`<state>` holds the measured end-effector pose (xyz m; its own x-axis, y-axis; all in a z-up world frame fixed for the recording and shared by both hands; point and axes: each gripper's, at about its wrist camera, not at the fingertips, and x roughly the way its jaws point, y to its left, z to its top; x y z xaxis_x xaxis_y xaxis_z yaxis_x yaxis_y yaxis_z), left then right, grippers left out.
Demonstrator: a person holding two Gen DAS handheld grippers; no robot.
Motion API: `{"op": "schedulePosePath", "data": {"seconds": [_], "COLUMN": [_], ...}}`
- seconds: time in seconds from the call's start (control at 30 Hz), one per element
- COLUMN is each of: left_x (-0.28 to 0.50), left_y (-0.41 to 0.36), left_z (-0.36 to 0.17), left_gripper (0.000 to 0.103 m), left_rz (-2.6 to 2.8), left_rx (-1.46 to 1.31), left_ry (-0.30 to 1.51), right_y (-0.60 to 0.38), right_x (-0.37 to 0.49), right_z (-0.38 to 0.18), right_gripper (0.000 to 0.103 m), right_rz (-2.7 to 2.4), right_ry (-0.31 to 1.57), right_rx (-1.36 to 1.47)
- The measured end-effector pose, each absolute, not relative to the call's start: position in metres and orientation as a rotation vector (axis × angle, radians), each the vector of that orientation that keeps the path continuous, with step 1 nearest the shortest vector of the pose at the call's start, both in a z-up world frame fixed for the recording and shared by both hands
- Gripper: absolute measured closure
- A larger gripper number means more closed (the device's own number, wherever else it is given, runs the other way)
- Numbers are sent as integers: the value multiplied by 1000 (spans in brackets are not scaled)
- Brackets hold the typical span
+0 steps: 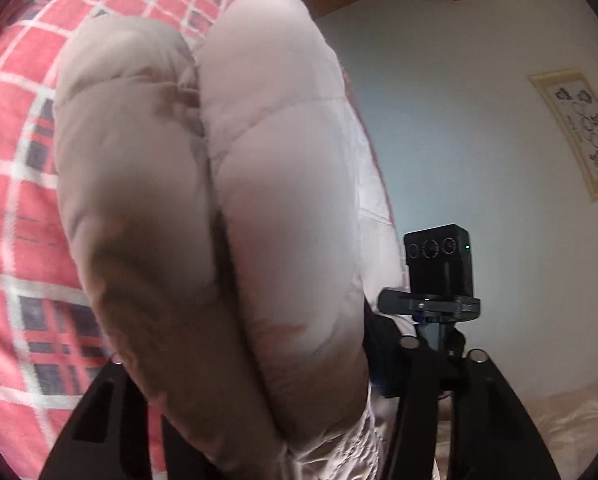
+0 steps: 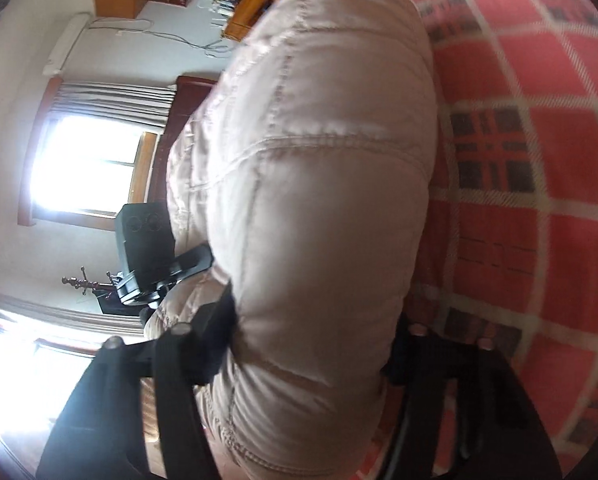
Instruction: Fold large clothes
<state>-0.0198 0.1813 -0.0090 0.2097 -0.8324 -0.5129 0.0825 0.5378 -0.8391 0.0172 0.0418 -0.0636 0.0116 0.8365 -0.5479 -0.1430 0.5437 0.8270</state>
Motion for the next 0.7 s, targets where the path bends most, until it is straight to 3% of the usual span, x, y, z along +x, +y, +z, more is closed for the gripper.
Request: {"op": "schedulePosePath", "data": {"seconds": [0.37,0.7], "left_x": [22,65], "left_y": [85,40], "left_z": [45,3], "left_gripper": [57,56], "left_rz": [-873,-789], "left_rx": [-734,-656], "left_ry": [1060,1156], "right_y": [-77,-141], "right_x": [36,90], "right_z": [10,-63], "right_gripper": [46,42], "right_rz": [794,688], "right_ry": [1159,1248], "right_rx": [583,667]}}
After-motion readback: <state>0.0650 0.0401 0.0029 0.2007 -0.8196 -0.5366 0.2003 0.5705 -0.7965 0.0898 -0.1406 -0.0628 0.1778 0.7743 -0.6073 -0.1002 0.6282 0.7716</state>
